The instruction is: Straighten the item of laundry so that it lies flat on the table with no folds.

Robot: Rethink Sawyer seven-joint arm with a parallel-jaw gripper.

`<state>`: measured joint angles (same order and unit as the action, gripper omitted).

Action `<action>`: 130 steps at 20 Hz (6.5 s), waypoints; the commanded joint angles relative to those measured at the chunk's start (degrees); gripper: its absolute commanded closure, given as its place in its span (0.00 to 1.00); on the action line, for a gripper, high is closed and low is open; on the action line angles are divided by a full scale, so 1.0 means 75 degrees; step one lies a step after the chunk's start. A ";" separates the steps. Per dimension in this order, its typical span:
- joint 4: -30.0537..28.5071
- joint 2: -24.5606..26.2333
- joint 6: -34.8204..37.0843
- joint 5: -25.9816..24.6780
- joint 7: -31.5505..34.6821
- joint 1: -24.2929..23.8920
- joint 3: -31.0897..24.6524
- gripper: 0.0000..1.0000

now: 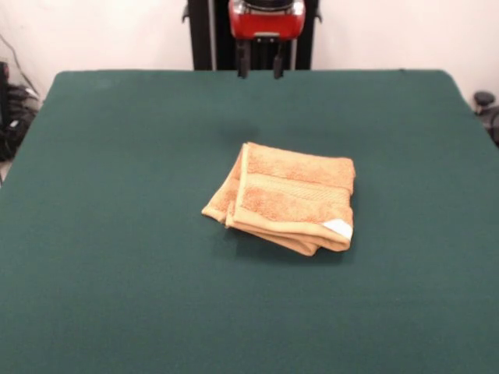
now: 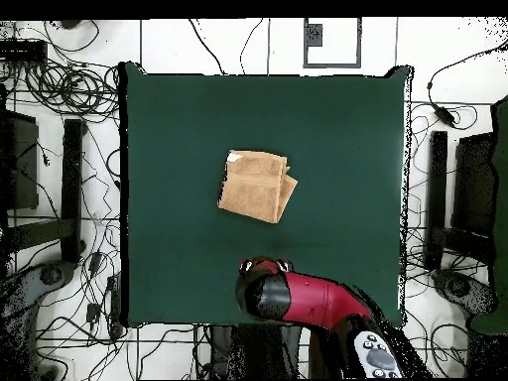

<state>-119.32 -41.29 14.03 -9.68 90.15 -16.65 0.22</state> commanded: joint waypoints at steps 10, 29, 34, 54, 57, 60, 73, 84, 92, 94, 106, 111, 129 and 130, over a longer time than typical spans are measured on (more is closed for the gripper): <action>0.1321 0.0625 -0.0127 -0.0153 0.0525 -0.0069 -0.0853 0.00; 0.2010 0.1064 0.0229 -0.0224 0.0220 -0.0499 -0.1392 0.00; 0.2046 0.1173 0.0209 -0.0280 0.0242 -0.0579 -0.1487 0.00; 0.2434 0.1423 0.0138 -0.0129 0.0604 -0.0187 -0.1333 0.00; 0.2667 0.1473 0.0368 -0.0073 0.0536 -0.0117 -0.1324 0.00; 0.2776 0.1508 0.0439 -0.0051 0.0504 -0.0110 -0.1344 0.00; 0.3206 0.1476 0.0897 0.0070 0.0472 -0.0063 -0.1329 0.00; 0.3754 0.1793 0.1164 0.0089 0.0316 -0.0179 -0.1513 0.00; 0.3219 0.1466 0.0928 0.0129 0.0804 -0.0018 -0.1307 0.00; 0.3137 0.1267 0.1056 0.0174 0.0944 0.0150 -0.1155 0.00; 0.2980 0.0453 0.2050 0.0566 0.1411 0.0883 -0.0586 0.00; 0.3329 0.0663 0.2155 0.0592 0.1323 0.0921 -0.0564 0.00; 0.4074 0.1205 0.2275 0.0568 0.0943 0.0694 -0.0804 0.00; 0.4118 0.1226 0.2307 0.0573 0.0941 0.0698 -0.0807 0.00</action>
<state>-90.62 -37.58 24.60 -7.18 90.15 -12.09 -3.40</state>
